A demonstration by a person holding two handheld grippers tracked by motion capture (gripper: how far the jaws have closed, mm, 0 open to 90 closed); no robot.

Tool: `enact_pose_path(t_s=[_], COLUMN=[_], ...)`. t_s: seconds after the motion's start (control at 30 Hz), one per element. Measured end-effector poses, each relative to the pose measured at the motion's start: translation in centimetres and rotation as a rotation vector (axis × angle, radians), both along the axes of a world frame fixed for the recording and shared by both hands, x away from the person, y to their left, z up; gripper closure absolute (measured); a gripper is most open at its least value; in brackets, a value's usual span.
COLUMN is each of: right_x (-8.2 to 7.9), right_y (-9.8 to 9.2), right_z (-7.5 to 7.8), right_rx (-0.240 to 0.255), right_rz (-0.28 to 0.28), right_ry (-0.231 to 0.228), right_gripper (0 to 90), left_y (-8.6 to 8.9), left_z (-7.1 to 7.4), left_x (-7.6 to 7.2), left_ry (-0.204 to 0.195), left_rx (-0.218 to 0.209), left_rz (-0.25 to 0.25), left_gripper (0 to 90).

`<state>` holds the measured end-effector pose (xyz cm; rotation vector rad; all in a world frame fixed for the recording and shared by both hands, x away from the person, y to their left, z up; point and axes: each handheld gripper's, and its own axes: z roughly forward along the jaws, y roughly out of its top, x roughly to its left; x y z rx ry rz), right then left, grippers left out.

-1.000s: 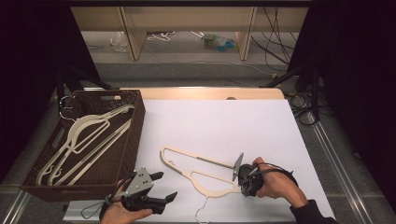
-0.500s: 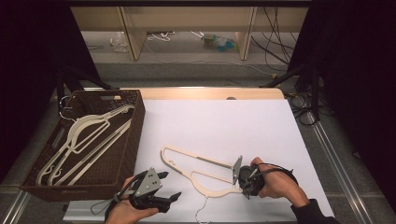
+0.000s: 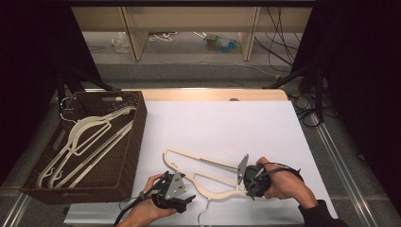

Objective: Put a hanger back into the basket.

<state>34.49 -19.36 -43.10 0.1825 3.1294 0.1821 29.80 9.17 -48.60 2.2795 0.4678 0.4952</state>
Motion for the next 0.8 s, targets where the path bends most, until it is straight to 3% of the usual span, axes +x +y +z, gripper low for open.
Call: enact_pose_path(t_s=[0.07,0.13,0.2,0.27,0.37,0.4,0.53,0.57,0.6,0.73,0.8], right_x=[0.2,0.1,0.2,0.3,0.1,0.4,0.1,0.1,0.2,0.4,0.4], right_y=[0.0,0.0,0.1,0.0,0.1,0.0,0.0,0.0,-0.1,-0.2,-0.3], right_z=[0.3,0.4,0.5,0.6,0.8,0.8,1.1,1.1,1.2,1.6,1.6], right_rx=[-0.008,0.003,0.005,-0.004,0.008,0.0,0.02,0.02,0.019,0.012,0.025], right_rz=[0.024,0.004,0.011,0.034,-0.002,0.038,0.006,0.004,0.009,0.031,0.007], right_ry=[-0.007,-0.001,-0.005,-0.018,-0.002,-0.019,-0.001,-0.003,-0.005,-0.026,-0.014], right_gripper=[79.5,79.5,79.5,79.5,79.5,79.5,79.5,79.5,79.5,79.5,79.5], left_y=[-0.4,-0.7,-1.1,-1.4,-1.9,-2.0,-2.5,-2.5,-2.7,-3.0,-3.3], left_z=[-0.2,-0.3,-0.4,-0.5,-0.7,-0.7,-0.7,-0.6,-0.7,-0.6,-0.7], left_x=[0.1,0.2,0.3,0.4,0.4,0.4,0.5,0.7,0.7,0.7,0.6], left_ry=[-0.002,-0.013,-0.004,-0.022,-0.023,-0.028,-0.053,-0.059,-0.048,-0.062,-0.079], left_rx=[0.008,0.011,-0.007,0.018,0.03,0.042,0.055,0.074,0.054,0.077,0.063], left_rz=[-0.006,-0.017,-0.026,-0.036,-0.049,-0.055,-0.064,-0.063,-0.063,-0.073,-0.078], left_gripper=[25.9,26.1,26.6,27.0,27.5,27.5,26.6,26.0,25.9,24.8,24.8])
